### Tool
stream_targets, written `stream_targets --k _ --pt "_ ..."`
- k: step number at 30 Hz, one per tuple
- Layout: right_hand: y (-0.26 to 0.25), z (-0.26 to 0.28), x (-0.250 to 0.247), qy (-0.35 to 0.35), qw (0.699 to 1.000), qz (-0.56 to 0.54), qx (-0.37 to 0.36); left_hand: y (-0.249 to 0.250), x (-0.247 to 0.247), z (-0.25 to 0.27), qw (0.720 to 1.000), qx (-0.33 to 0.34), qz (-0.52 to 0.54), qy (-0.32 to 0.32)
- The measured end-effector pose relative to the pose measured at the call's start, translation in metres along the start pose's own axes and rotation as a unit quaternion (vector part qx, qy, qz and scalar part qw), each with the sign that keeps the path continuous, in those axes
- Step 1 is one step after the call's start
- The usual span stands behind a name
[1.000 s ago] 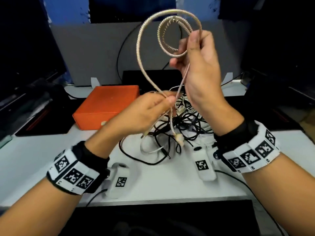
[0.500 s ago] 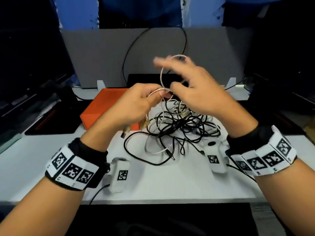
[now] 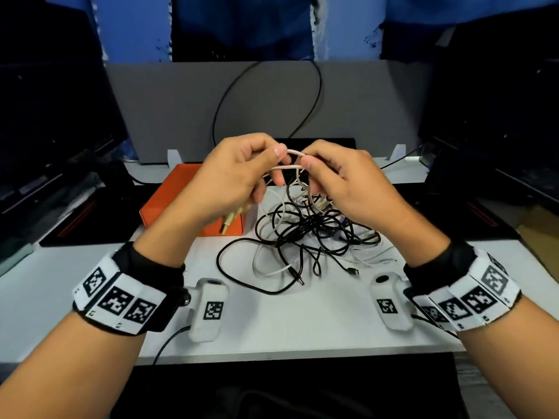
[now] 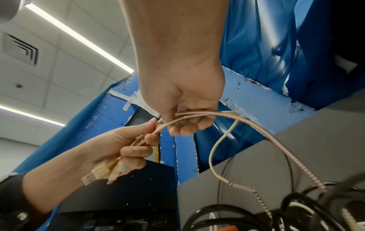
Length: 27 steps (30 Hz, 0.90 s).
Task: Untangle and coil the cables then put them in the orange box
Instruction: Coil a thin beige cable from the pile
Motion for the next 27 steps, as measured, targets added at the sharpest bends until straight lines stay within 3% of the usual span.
stream_targets --k 9,12,18,20,25,27 --pt "0.039 0.004 -0.02 -0.019 0.994 0.094 0.052 -0.017 0.011 -0.013 0.999 -0.032 0.025 0.016" --pt "0.034 0.007 -0.022 -0.006 0.998 0.038 0.047 -0.02 0.008 -0.011 0.999 -0.016 0.044 0.012" --pt "0.021 0.008 0.005 -0.067 0.996 -0.056 0.031 -0.009 0.012 0.005 0.999 0.041 -0.001 0.0" --pt "0.018 0.004 0.006 -0.055 0.995 -0.077 0.022 -0.009 0.007 0.006 0.999 0.039 -0.013 0.003" --pt "0.02 -0.001 -0.008 0.013 1.0 -0.002 0.014 -0.02 0.012 0.013 0.981 -0.083 0.142 -0.099" --pt "0.022 -0.001 -0.01 0.01 0.999 0.03 0.015 -0.01 0.009 0.016 0.965 -0.092 0.218 -0.109"
Point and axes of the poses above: each hand's wrist, its own z-axis away from the middle knuckle, its own x-axis out of the palm, y = z × x, the point moved 10 cm from there along -z, towards the middle knuckle, and after that the axes turned 8 degrees about -z, right-handed, at the moved point
